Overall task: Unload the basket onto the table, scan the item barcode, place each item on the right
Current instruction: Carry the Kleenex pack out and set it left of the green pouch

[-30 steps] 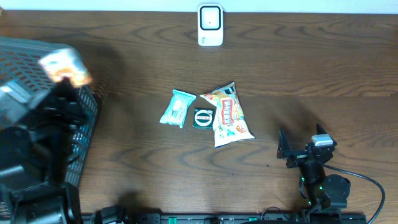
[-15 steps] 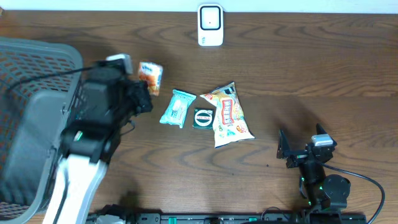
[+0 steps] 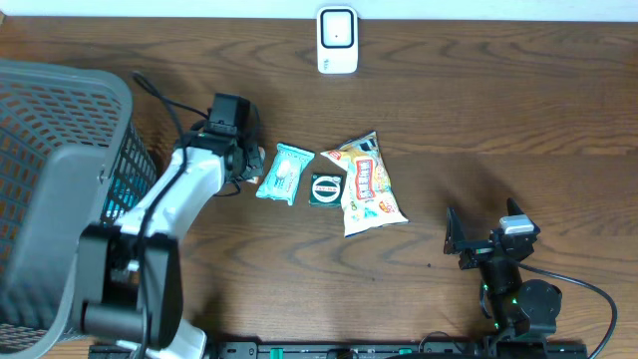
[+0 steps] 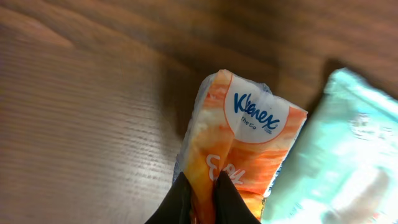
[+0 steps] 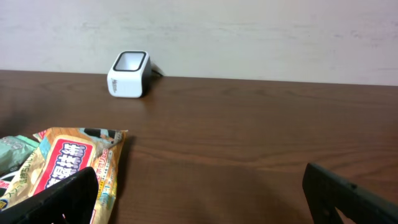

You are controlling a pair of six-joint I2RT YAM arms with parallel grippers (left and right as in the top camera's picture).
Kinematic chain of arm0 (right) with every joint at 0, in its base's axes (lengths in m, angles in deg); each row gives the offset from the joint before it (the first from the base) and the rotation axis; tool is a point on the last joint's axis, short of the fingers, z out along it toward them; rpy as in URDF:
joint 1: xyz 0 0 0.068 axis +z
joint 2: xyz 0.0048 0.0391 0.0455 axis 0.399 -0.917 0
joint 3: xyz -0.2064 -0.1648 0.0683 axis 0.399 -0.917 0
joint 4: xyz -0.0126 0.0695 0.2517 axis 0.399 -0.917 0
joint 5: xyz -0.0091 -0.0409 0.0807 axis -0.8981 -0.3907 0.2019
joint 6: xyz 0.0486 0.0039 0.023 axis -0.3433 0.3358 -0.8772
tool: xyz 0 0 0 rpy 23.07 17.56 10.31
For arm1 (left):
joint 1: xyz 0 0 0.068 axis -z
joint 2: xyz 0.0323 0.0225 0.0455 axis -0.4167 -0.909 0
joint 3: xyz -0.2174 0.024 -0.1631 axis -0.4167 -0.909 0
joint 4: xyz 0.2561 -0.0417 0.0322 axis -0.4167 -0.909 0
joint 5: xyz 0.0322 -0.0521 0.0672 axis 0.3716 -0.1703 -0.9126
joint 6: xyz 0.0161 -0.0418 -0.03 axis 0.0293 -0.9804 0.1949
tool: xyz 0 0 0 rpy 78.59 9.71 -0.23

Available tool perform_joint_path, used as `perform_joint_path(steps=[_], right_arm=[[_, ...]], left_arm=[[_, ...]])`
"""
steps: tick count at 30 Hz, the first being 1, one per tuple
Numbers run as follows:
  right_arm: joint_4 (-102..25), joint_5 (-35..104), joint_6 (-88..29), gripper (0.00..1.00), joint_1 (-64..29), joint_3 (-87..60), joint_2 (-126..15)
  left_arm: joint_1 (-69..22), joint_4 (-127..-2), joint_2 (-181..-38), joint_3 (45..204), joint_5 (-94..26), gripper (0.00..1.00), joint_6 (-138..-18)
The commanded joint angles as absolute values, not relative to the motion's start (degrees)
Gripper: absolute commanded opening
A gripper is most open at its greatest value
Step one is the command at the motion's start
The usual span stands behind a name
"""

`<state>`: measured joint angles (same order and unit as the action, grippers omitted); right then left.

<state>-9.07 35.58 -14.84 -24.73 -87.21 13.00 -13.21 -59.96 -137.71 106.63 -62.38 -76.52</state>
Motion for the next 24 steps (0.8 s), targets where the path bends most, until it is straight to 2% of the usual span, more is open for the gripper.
perform_joint_path(steps=[1,6,9,10,11,12,14,15,24], right_arm=[[-9.3,35.4,-14.2,0.99,-24.2,-87.3,13.2],[-9.3,35.4,-14.2,0.99,-24.2,-87.3,13.2],[-9.3,35.4,-14.2,0.99,-24.2,-87.3,13.2],[-9.3,35.4,-14.2,0.99,-24.2,-87.3,13.2],[-9.3,35.4,-14.2,0.99,-24.2,-87.3,13.2],[-9.3,35.4,-14.2,0.99,-24.2,-87.3,13.2],[-9.3,35.4,-14.2,0.99,-24.2,-87.3,13.2],[-9.3,35.4,-14.2,0.99,-24.2,-87.3,13.2],[-9.3,35.4,-14.2,0.99,-24.2,-87.3,13.2]], left_arm=[[-13.1,-59.4,-139.8,106.2,-63.8,0.11,-75.6],[-13.1,-60.3,-135.3,106.7,-63.8,0.82,-75.6],[-13.1,-60.3,-130.2,106.7,-63.8,0.85,-75.6],[-13.1,-60.2,-128.4,106.7,-63.8,0.85,-75.6],[-13.1,-60.0,-126.8,106.7,-63.8,0.76,-75.6],[-13.1,-59.6,-125.8,106.7,-63.8,0.59,-75.6],[-13.1,-58.6,-125.0,106.7,-63.8,0.14,-75.6],[-13.1,-58.2,-125.0,106.7,-63.8,0.08,-75.6],[-13.1,-57.4,-134.5,106.5,-63.7,0.08,-76.7]])
